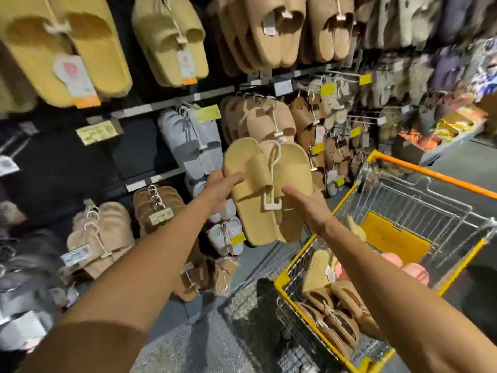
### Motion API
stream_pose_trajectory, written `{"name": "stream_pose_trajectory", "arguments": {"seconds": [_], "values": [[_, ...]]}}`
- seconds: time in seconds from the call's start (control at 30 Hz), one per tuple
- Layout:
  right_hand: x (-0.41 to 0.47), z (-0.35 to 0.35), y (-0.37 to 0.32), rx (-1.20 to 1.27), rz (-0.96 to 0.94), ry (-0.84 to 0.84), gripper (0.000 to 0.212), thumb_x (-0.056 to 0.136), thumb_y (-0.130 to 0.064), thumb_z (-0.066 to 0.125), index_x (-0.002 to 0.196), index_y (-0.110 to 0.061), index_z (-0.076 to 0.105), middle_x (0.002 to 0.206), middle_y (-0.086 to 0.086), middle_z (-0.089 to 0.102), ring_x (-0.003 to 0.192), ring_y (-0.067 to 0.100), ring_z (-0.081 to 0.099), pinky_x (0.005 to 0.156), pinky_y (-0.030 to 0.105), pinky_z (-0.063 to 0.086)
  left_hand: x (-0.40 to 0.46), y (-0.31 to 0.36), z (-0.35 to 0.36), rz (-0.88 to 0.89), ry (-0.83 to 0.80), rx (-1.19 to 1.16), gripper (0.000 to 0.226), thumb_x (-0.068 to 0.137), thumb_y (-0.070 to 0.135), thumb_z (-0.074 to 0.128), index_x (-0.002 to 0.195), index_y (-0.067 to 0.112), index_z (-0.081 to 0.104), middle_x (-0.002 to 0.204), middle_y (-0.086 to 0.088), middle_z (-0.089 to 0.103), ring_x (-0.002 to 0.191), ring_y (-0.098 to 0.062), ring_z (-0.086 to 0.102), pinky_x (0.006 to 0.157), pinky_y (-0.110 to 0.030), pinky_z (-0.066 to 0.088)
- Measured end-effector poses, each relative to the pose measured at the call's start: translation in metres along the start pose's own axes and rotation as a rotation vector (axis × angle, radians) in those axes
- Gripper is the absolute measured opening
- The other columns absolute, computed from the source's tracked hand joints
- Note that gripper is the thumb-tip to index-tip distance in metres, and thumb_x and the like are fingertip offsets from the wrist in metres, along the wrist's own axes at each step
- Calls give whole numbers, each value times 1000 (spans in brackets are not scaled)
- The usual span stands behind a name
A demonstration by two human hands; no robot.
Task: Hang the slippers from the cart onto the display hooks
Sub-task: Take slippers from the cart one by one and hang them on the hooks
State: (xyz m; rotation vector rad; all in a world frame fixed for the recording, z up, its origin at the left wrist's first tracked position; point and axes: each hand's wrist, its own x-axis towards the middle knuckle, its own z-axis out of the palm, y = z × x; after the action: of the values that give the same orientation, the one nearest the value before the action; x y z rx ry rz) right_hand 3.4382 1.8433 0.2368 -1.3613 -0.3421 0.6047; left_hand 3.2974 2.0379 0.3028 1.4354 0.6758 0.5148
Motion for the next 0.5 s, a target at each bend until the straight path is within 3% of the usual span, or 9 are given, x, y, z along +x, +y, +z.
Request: {"name": "stream_pose_trajectory", "arguments": {"seconds": [0.13,0.23,0.37,0.4,0.5], "values": [[9,44,-49,8,-122,-66,96,49,-46,97,128,-14,54,115,11,70,103,29,70,78,43,61,-3,48,-29,65,-15,-8,18,97,17,65,115,17,61,106,0,72,89,-11,68,64,-24,55],[23,70,-83,-3,-176,-111,87,56,-41,96,128,-14,55,112,10,71,100,27,71,77,40,61,1,85,-47,135,3,87,40,97,20,64,135,19,51,121,-2,66,97,-12,65,67,-25,54],[51,109,-129,-52,-216,-128,93,46,-57,96,124,-24,57,109,4,73,98,25,72,81,48,61,8,140,-60,208,101,162,80,81,35,81,146,27,36,133,-1,59,117,-21,60,92,-41,56],[59,119,-141,-40,-247,-141,93,45,-56,97,123,-22,58,109,4,74,97,25,72,82,49,61,9,153,-63,226,119,163,89,78,35,85,149,27,32,133,-1,57,118,-21,59,92,-42,56],[79,146,-173,-31,-304,-159,97,45,-54,97,125,-16,55,110,7,72,96,24,73,82,49,61,18,188,-69,208,122,187,107,75,34,88,154,33,15,132,0,50,115,-21,54,72,-36,54]]}}
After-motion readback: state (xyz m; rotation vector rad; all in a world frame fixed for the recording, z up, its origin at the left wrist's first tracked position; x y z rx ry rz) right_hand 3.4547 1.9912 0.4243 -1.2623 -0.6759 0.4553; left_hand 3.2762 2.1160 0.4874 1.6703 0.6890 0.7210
